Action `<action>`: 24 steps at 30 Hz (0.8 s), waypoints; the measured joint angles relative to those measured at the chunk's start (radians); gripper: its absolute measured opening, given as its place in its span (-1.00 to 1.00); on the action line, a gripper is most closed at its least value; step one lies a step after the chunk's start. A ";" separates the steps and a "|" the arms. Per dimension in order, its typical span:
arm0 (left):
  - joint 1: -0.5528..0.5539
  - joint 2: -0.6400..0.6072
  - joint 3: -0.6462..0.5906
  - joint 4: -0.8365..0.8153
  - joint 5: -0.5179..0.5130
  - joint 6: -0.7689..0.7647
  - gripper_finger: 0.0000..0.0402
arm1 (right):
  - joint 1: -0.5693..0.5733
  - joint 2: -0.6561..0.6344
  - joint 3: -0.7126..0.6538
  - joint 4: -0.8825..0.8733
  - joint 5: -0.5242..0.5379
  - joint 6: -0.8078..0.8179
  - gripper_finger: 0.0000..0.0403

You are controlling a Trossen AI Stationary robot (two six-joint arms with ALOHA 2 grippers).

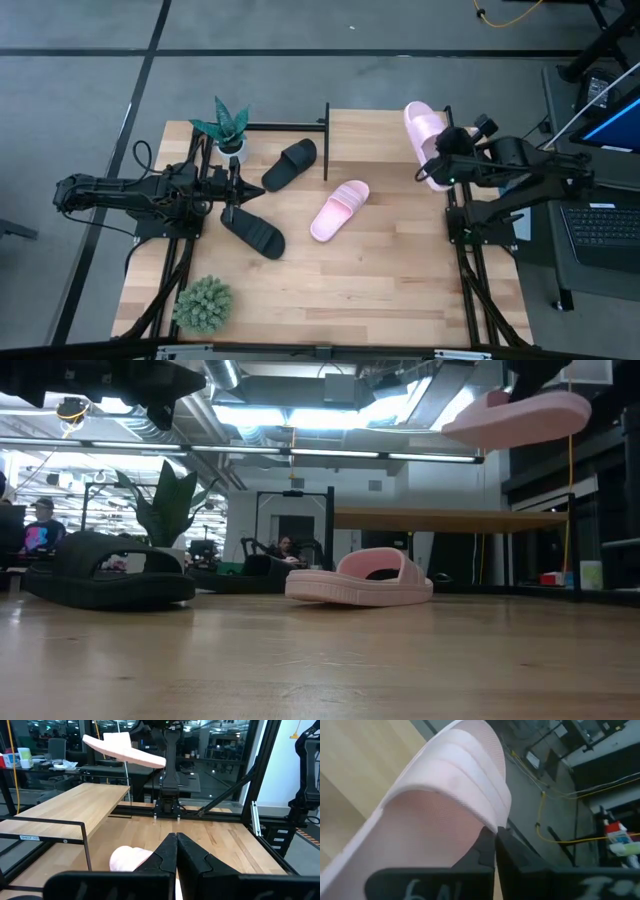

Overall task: Pick and place slides into the shelf
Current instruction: Put the bottom pink slide on the shelf

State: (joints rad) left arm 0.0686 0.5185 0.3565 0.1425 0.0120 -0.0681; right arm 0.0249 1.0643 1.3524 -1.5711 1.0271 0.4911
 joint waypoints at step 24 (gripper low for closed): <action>0.000 0.000 0.000 0.000 0.000 0.000 -1.00 | -0.277 0.136 0.000 0.000 -0.053 -0.085 -0.99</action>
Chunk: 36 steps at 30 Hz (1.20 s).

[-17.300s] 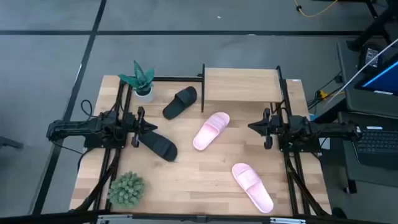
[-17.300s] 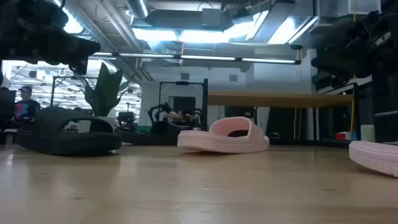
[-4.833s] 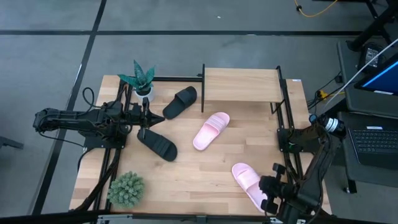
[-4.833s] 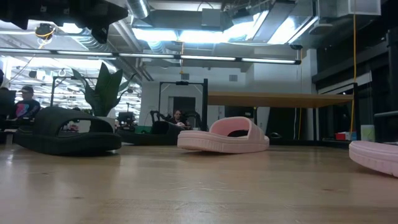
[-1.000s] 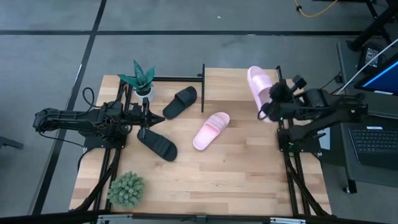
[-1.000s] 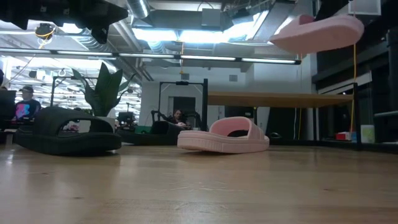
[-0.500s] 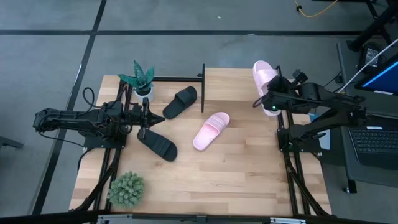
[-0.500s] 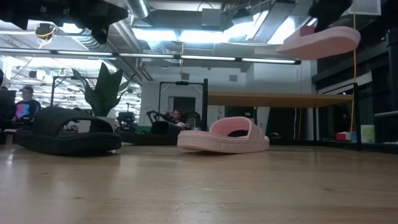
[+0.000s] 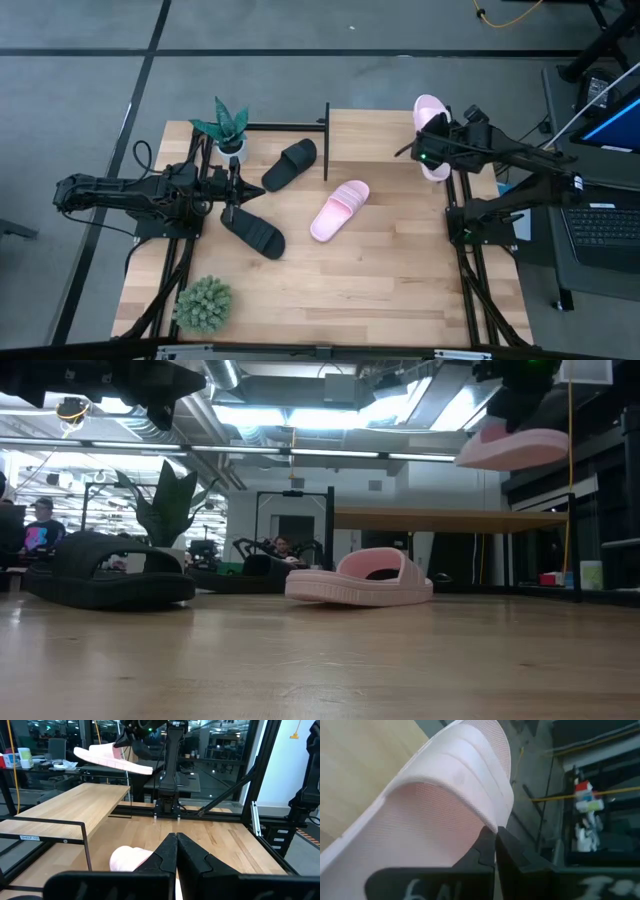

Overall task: Pick and place slides into the shelf
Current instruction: Put the bottom pink slide on the shelf

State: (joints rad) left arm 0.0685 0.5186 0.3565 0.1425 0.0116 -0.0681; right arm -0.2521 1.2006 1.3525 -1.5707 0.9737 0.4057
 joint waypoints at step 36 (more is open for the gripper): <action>0.000 0.000 0.000 0.000 0.000 0.000 -1.00 | -0.088 -0.007 -0.162 0.128 -0.026 -0.184 -0.99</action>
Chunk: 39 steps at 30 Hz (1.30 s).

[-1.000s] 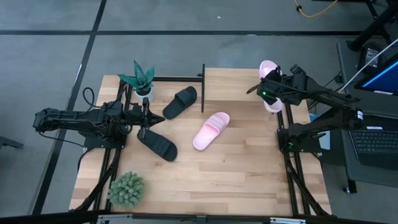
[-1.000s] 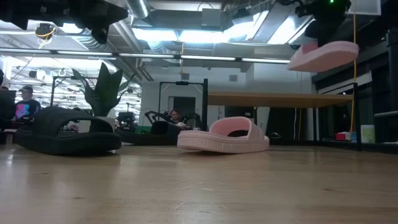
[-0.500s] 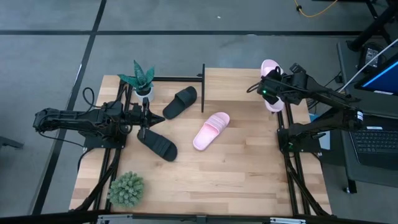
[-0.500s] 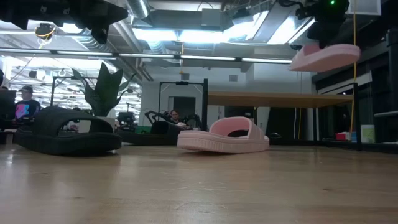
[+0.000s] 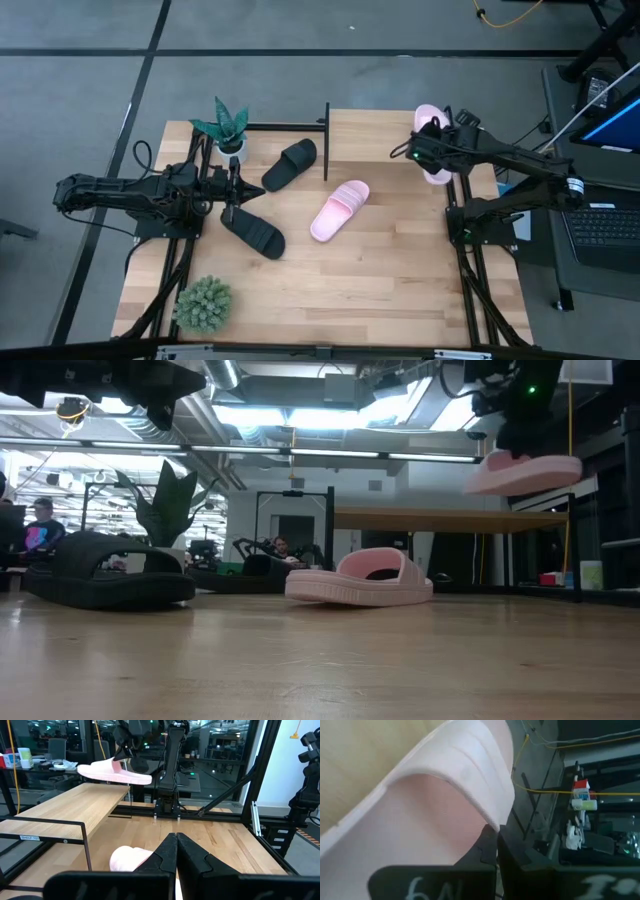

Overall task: Pick and place slides into the shelf
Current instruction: Put the bottom pink slide on the shelf

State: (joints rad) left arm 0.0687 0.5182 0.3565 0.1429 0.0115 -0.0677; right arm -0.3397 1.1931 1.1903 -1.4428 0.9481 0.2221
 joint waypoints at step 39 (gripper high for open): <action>0.000 0.000 0.000 0.000 -0.058 0.000 -1.00 | -0.189 0.001 -0.082 0.245 -0.032 -0.327 -0.99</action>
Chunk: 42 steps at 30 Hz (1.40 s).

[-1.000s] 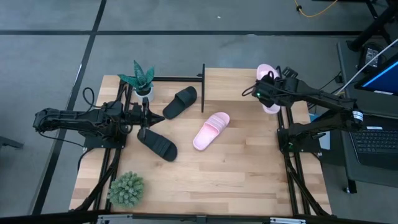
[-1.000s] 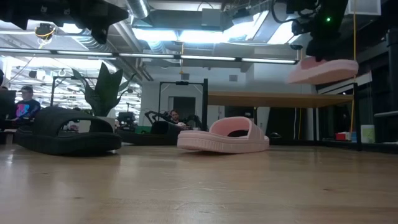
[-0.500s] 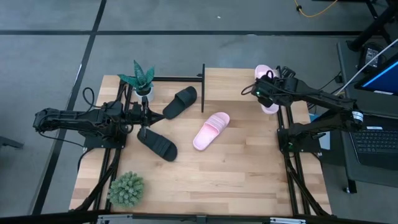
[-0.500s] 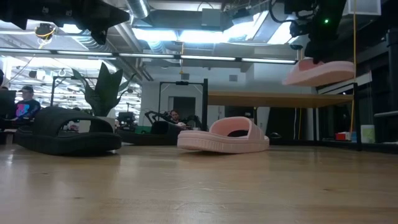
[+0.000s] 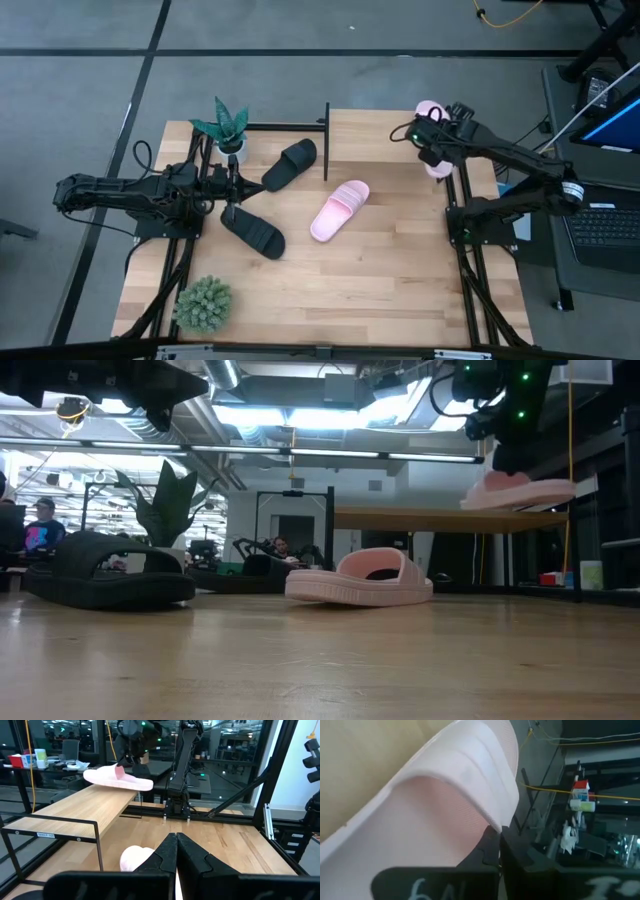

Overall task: Pick and place slides into the shelf
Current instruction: Put the bottom pink slide on the shelf

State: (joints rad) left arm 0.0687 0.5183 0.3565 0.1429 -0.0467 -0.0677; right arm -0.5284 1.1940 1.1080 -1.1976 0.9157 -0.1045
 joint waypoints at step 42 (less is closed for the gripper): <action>0.000 0.000 0.000 0.000 0.000 0.001 -1.00 | -0.119 -0.001 0.000 0.063 -0.098 -0.166 -0.99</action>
State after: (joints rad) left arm 0.0688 0.5186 0.3565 0.1429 -0.0467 -0.0670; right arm -0.6478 1.1934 1.1080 -1.1351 0.8177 -0.2707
